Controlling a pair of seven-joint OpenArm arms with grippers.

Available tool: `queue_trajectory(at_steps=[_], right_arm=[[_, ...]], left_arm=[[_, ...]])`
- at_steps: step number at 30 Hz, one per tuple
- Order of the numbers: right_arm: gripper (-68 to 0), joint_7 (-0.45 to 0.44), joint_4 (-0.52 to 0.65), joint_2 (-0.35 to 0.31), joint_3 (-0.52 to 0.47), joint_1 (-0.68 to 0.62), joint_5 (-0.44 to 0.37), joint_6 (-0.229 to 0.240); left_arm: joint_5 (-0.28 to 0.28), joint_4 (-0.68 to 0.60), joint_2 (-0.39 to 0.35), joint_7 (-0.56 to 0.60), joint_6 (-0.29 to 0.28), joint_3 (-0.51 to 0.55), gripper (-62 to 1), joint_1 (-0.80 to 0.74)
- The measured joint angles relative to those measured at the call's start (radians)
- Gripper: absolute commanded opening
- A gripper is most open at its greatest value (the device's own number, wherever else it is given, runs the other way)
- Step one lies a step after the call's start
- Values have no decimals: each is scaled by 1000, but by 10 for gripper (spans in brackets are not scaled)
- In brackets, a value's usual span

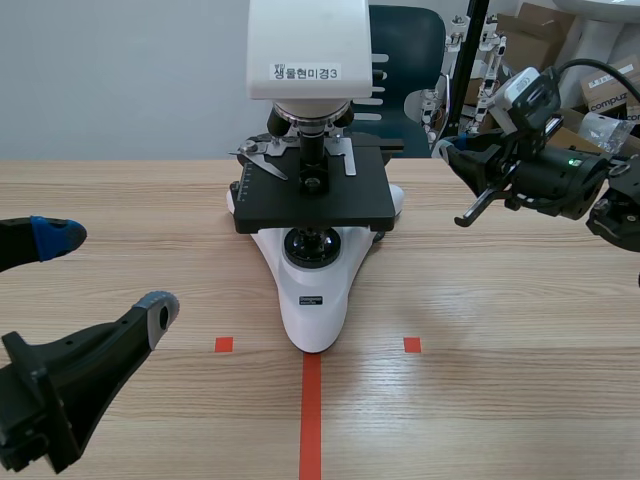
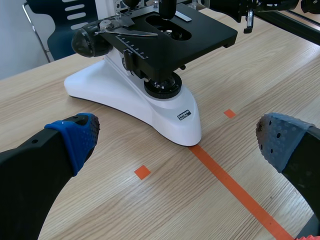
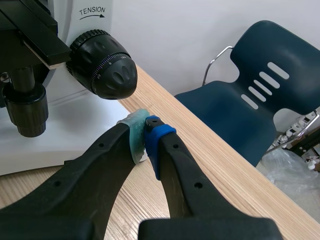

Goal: Point at the fine focus knob

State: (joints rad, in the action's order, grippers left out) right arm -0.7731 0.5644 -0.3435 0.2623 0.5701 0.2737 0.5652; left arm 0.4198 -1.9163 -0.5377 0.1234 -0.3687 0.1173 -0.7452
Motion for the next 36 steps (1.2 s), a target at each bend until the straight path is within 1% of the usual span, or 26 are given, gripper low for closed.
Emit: queue_trajectory(at_steps=[18,20,21,23,26,29,32,36], right_arm=[[-669,5,0,0,0,0,0,0],[-668,16,0,0,0,0,0,0],[-666,16,0,-1,0,0,0,0],[-625,16,0,-10,0,-1,-7,1],[-526,23,2,-52,0,-12,-99,4],[-430,22,23,-129,0,-61,-224,3],[-354,23,85,-227,0,-167,-327,3],[-284,32,195,-344,0,-338,-439,0]], left_arm=[[0,0,0,0,0,0,14,0],[0,0,0,0,0,0,14,0],[0,0,0,0,0,0,14,0],[0,0,0,0,0,0,14,0],[0,0,0,0,0,0,14,0],[0,0,0,0,0,0,14,0],[0,0,0,0,0,0,14,0],[0,0,0,0,0,0,14,0]])
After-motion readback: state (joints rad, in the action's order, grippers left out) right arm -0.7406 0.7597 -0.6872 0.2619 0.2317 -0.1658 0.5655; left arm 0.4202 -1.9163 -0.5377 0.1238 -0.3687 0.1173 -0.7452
